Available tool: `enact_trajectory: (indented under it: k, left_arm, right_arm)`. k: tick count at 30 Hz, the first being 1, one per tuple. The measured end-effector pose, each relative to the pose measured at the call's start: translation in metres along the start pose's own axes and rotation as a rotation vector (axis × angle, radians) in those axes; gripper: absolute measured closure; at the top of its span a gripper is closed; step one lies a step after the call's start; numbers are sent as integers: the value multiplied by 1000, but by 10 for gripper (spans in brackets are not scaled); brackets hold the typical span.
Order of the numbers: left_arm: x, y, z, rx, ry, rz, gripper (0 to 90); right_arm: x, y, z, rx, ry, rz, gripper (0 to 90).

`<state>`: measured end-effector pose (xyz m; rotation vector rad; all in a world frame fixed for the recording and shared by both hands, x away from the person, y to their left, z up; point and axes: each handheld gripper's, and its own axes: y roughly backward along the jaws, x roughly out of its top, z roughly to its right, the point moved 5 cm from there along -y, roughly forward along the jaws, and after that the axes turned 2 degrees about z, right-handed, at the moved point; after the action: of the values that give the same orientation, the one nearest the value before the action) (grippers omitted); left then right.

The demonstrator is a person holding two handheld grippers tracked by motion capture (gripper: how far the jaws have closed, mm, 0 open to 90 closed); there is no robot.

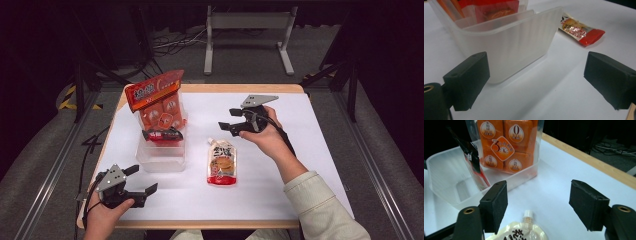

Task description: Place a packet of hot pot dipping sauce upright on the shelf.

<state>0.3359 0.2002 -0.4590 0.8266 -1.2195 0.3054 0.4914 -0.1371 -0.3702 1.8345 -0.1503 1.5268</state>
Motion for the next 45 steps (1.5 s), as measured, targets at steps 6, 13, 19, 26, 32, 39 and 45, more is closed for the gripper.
enact_trajectory:
  k: [6, 13, 19, 26, 32, 39, 45]
  left_arm:
    - [5, -4, 8, -60, 9, 44, 46]
    - [1, -2, 2, -27, 3, 2, 80]
    - [1, 0, 2, -15, -1, -9, 96]
    - [2, 0, 3, -26, -12, 1, 115]
    - [2, 2, 2, -15, -6, 5, 113]
    - [2, 2, 2, -14, -6, 6, 112]
    - [2, 2, 2, -15, -10, 8, 112]
  right_arm:
    - [-17, -3, 1, -4, -26, -37, 343]
    - [-37, -12, -1, -12, -34, -92, 343]
    - [-52, -20, -3, -9, -39, -140, 342]
    - [-65, -26, -2, 1, -66, -224, 349]
    - [-73, -30, -3, 9, -65, -281, 357]
    - [-81, -37, -4, 8, -65, -323, 372]
    - [-87, -42, 3, 16, -113, -322, 444]
